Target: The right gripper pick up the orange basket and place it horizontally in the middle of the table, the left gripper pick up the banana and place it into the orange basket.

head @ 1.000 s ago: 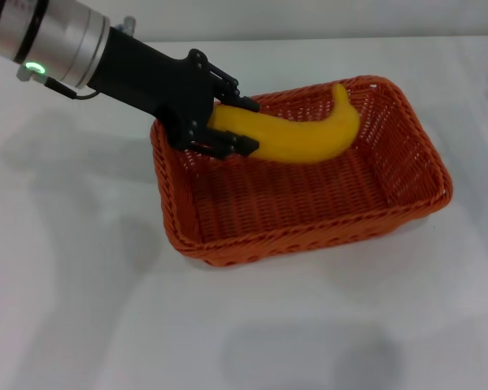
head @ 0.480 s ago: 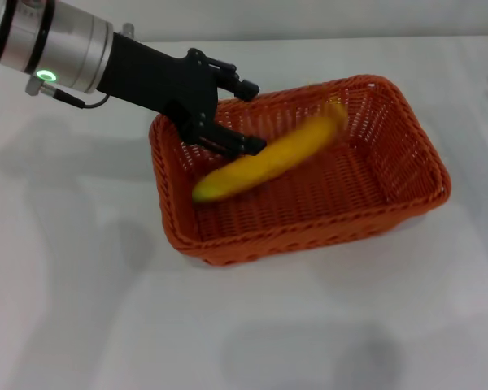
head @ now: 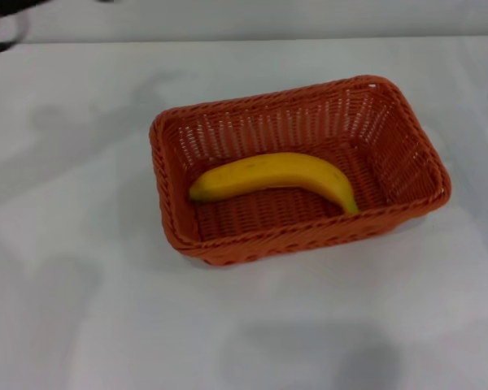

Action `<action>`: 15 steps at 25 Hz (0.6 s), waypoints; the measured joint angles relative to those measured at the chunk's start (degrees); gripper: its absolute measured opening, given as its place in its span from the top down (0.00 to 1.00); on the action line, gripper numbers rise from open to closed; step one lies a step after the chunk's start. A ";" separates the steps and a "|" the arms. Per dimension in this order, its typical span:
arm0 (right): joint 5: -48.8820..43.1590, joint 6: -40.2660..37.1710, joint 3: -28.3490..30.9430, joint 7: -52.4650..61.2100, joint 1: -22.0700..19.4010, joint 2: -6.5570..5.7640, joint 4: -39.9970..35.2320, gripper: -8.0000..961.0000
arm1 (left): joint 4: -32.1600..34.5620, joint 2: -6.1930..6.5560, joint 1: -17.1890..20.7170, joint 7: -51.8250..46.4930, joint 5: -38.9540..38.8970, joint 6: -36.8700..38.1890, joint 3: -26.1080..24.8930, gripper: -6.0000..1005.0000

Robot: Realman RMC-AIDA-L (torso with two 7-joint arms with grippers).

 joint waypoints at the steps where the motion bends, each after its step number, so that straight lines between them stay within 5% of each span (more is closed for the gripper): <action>1: 0.00 -0.02 -0.15 0.34 -0.04 -0.01 0.00 0.09 | 0.79 0.03 1.98 0.03 -3.55 -0.77 0.02 0.11; 15: -0.27 -0.19 -0.49 0.45 -0.77 0.05 0.00 0.09 | 29.90 -0.09 37.84 17.85 -48.46 -9.57 -0.16 0.11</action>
